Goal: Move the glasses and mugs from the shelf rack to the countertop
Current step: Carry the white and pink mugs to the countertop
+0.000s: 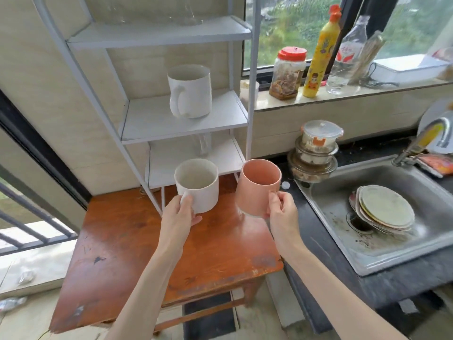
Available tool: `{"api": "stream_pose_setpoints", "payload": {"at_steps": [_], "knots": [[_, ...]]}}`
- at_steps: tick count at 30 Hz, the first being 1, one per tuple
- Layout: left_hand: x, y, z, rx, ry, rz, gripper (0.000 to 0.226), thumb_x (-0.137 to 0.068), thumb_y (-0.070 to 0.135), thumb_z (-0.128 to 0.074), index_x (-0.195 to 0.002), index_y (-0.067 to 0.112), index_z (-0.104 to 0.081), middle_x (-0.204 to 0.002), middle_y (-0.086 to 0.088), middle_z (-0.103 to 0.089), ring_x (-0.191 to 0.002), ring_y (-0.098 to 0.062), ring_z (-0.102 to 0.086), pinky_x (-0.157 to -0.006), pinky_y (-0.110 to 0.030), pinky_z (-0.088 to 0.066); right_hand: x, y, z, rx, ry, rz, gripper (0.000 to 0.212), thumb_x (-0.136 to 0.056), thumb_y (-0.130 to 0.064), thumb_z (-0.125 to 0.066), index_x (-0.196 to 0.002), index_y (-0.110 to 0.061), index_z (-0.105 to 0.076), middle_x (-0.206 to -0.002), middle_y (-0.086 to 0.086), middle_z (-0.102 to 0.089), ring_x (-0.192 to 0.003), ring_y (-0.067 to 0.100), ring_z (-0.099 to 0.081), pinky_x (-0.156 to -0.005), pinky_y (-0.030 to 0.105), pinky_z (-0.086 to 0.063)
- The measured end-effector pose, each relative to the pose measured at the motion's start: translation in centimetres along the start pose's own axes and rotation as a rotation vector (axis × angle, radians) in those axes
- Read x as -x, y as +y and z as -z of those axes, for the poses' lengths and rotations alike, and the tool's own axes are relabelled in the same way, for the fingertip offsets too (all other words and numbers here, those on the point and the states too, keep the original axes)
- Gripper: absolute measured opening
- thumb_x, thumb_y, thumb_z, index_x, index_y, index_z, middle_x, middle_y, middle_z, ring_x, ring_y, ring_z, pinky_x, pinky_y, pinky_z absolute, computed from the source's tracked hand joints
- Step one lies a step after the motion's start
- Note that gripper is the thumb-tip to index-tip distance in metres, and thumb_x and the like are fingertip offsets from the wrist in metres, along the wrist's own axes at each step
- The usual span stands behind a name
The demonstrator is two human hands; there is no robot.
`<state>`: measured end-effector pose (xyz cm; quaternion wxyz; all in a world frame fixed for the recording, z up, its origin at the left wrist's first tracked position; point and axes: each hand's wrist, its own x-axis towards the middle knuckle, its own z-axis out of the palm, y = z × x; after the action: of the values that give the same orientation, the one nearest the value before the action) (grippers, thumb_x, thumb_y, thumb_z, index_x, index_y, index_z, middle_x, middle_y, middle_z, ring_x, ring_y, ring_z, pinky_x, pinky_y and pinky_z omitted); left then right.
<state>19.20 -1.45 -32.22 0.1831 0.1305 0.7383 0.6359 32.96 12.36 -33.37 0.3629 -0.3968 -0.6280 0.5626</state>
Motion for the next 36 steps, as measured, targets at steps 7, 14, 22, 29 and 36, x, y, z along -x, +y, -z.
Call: {"api": "stream_pose_setpoints", "payload": {"at_steps": [7,14,22,29,36], "knots": [[10.4,0.8,-7.8,-0.096,-0.210,-0.076,0.027,-0.091,0.022,-0.040,-0.071,0.008,-0.053,-0.073,-0.004,-0.049,-0.075,-0.019,-0.052,-0.072,-0.040,-0.054,6.7,1.4,15.1,0.018,0.194,0.033,0.011,-0.095,-0.023,-0.042,-0.087,-0.023,-0.050,-0.075,-0.007,-0.052,-0.071,0.009,-0.049,-0.063,0.021,-0.041],[23.8,0.8,-20.0,-0.067,-0.498,-0.074,0.030,-0.092,0.018,-0.041,-0.063,0.013,-0.046,-0.062,-0.003,-0.039,-0.061,-0.014,-0.044,-0.058,-0.027,-0.050,15.9,2.8,33.3,0.109,0.442,-0.034,0.015,-0.095,-0.027,-0.044,-0.088,-0.016,-0.050,-0.075,-0.003,-0.052,-0.074,0.018,-0.051,-0.069,0.038,-0.044],[35.8,1.2,-35.1,-0.061,-0.979,-0.119,0.026,-0.089,0.025,-0.044,-0.067,0.012,-0.047,-0.060,0.005,-0.044,-0.058,-0.003,-0.053,-0.057,-0.021,-0.050,23.5,3.4,49.0,0.058,0.837,-0.055,0.016,-0.096,-0.018,-0.042,-0.080,-0.017,-0.046,-0.066,-0.001,-0.045,-0.056,0.013,-0.043,-0.049,0.018,-0.039],[44.7,1.3,-49.2,-0.031,-1.302,-0.126,0.034,-0.090,0.025,-0.043,-0.058,0.017,-0.040,-0.046,0.018,-0.046,-0.058,0.000,-0.053,-0.063,-0.023,-0.051,26.1,5.4,62.5,0.098,1.149,-0.087,0.014,-0.096,-0.019,-0.042,-0.093,-0.007,-0.048,-0.067,-0.005,-0.046,-0.059,0.013,-0.046,-0.059,0.025,-0.039],[51.0,3.1,-65.4,-0.001,-1.410,-0.153,0.028,-0.088,0.021,-0.044,-0.062,0.012,-0.040,-0.069,-0.002,-0.040,-0.070,-0.012,-0.051,-0.059,-0.019,-0.051,23.0,5.6,76.0,0.139,1.326,-0.124,0.018,-0.095,-0.023,-0.043,-0.080,-0.015,-0.048,-0.059,-0.001,-0.044,-0.049,0.004,-0.044,-0.059,0.027,-0.038]]}}
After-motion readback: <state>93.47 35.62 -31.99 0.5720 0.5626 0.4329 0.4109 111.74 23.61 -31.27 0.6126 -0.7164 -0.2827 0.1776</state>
